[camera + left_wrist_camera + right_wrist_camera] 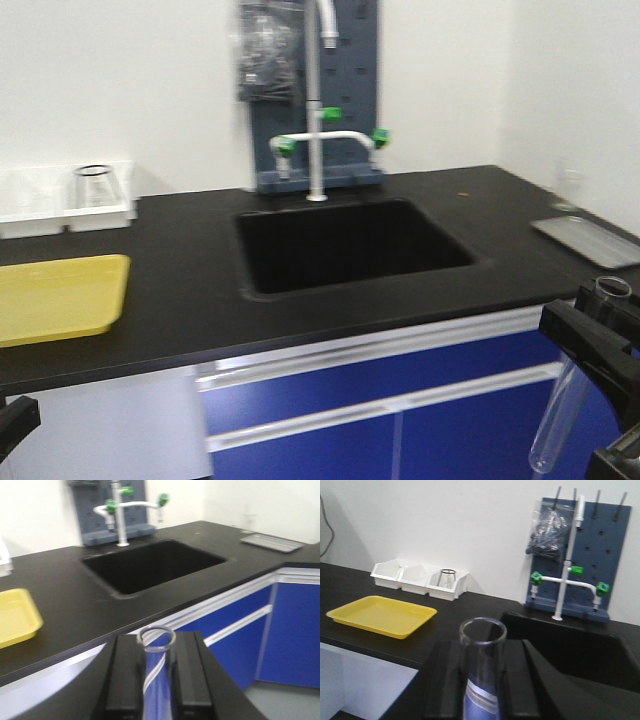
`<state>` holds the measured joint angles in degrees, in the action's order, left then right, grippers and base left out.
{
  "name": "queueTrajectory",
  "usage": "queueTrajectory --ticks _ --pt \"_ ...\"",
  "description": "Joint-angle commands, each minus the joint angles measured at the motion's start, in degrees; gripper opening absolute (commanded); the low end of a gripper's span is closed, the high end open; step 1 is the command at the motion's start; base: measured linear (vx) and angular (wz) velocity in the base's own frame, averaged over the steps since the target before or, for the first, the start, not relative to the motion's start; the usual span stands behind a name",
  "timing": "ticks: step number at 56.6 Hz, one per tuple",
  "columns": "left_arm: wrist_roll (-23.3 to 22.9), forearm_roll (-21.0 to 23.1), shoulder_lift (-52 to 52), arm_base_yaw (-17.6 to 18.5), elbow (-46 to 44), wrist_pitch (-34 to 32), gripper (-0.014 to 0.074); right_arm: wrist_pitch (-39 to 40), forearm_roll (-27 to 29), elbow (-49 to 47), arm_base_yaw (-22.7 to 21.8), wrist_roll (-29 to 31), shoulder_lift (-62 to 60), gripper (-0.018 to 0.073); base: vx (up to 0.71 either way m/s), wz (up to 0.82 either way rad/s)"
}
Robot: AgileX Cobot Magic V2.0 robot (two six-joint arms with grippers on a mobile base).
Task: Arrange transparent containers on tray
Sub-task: 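Drive the base to the counter with the yellow tray, holding both tubes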
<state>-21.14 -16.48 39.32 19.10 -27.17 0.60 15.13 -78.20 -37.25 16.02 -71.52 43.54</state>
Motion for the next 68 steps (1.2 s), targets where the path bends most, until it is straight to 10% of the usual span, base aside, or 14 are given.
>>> queueTrajectory --ticks 1,68 --pt "-0.3 0.5 -0.2 0.3 -1.6 -4.4 -0.0003 0.9 1.0 -1.8 0.0 -0.1 -0.1 -0.0013 0.1 0.74" --pt "-0.3 0.5 -0.2 0.3 -1.6 -4.4 -0.0003 0.9 1.0 -1.8 0.0 -0.1 -0.1 -0.0013 0.21 0.63"
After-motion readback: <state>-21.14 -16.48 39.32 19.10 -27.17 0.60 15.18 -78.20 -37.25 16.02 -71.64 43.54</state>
